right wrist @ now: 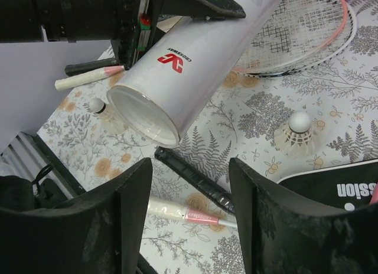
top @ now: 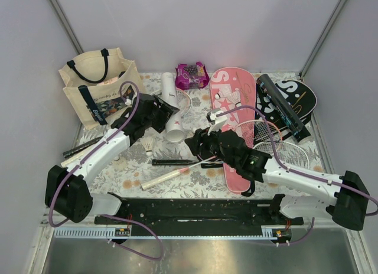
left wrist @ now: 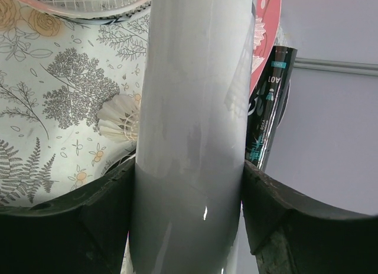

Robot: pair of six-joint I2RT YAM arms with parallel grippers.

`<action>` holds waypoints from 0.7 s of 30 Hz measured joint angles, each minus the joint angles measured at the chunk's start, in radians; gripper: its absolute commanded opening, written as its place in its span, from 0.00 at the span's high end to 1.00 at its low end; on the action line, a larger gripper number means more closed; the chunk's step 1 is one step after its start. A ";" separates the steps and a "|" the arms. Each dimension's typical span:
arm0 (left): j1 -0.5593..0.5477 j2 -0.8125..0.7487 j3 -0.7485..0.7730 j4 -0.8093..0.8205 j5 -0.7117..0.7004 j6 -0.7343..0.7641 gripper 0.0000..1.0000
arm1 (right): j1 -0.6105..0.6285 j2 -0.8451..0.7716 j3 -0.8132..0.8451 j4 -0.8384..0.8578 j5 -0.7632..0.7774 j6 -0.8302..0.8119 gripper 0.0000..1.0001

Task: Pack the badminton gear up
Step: Open the lid of the shuttle tube.

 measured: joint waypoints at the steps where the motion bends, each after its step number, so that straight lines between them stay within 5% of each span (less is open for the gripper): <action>1: 0.000 0.000 -0.002 0.001 0.000 -0.008 0.56 | 0.004 0.014 0.000 0.013 0.008 -0.008 0.37; 7: 0.000 -0.002 -0.012 0.020 0.015 -0.047 0.57 | 0.015 0.060 0.000 0.090 0.031 -0.059 0.40; 14: 0.000 -0.046 -0.059 0.040 0.017 -0.082 0.57 | 0.016 0.118 0.000 0.145 0.060 -0.087 0.56; 21: -0.001 -0.058 -0.074 0.073 0.014 -0.107 0.57 | 0.026 0.145 0.010 0.177 0.091 -0.087 0.57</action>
